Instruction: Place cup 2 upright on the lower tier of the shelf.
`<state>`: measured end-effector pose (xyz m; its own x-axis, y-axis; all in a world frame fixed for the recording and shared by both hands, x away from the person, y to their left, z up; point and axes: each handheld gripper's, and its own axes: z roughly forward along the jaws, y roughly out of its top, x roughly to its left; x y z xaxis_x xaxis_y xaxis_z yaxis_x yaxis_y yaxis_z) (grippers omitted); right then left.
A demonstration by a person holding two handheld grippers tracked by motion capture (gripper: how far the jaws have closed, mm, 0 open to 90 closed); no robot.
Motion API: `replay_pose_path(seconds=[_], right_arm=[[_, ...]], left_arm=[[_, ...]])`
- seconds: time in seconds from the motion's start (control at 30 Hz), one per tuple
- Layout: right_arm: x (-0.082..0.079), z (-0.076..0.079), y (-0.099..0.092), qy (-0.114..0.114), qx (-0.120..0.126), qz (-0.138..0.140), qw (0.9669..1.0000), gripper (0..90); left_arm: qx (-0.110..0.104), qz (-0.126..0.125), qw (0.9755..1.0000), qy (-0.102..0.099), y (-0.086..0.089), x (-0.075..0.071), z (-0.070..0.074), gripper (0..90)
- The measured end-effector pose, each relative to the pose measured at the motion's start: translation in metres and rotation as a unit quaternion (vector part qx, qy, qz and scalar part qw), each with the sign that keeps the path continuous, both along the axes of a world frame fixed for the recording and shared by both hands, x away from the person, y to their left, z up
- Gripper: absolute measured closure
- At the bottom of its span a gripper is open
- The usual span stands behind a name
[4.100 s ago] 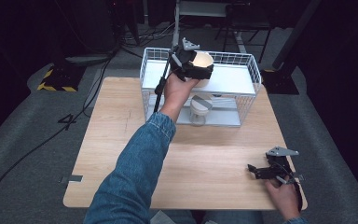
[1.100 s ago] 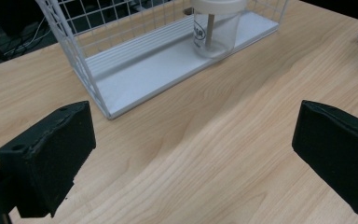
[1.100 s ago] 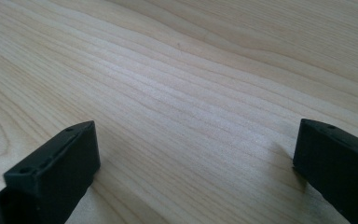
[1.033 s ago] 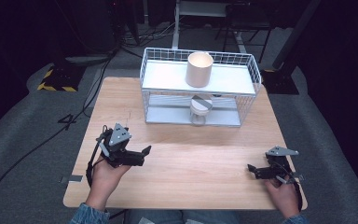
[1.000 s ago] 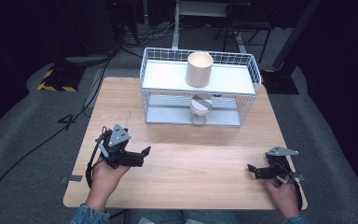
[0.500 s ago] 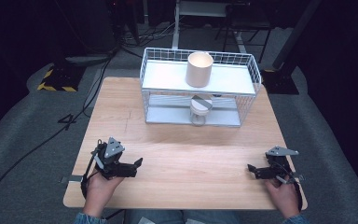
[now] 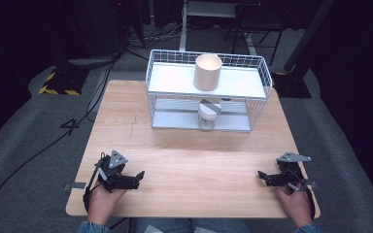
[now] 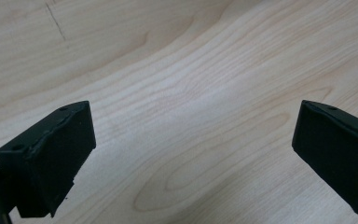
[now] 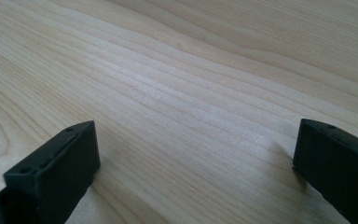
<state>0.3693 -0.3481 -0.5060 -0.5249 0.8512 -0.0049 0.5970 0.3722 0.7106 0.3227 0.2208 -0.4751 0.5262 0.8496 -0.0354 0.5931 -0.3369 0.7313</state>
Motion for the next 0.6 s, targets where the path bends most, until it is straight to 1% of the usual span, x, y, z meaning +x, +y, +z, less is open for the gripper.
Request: replay_pose_path(seconds=[0.07,0.1,0.2,0.23,0.3,0.4,0.6], right_arm=[[0.0,0.0,0.0,0.0,0.0,0.0,1.0,0.3],[0.0,0.0,0.0,0.0,0.0,0.0,1.0,0.3],[0.0,0.0,0.0,0.0,0.0,0.0,1.0,0.3],[0.0,0.0,0.0,0.0,0.0,0.0,1.0,0.3],[0.0,0.0,0.0,0.0,0.0,0.0,1.0,0.3],[0.0,0.0,0.0,0.0,0.0,0.0,1.0,0.3],[0.0,0.0,0.0,0.0,0.0,0.0,1.0,0.3]], left_arm=[[0.001,0.003,1.0,0.006,0.001,-0.001,-0.004,0.0],[0.003,0.004,1.0,0.006,0.001,-0.001,-0.006,0.0],[0.017,0.004,0.9998,0.009,0.001,0.0,-0.01,0.0],[0.013,0.008,0.9998,0.014,0.0,0.0,-0.011,0.0],[0.023,0.004,0.9996,0.019,-0.002,0.001,-0.013,0.0],[0.036,-0.001,0.9991,0.021,-0.003,0.002,-0.015,0.0],[0.039,-0.003,0.9986,0.034,-0.004,0.004,-0.018,0.0]])
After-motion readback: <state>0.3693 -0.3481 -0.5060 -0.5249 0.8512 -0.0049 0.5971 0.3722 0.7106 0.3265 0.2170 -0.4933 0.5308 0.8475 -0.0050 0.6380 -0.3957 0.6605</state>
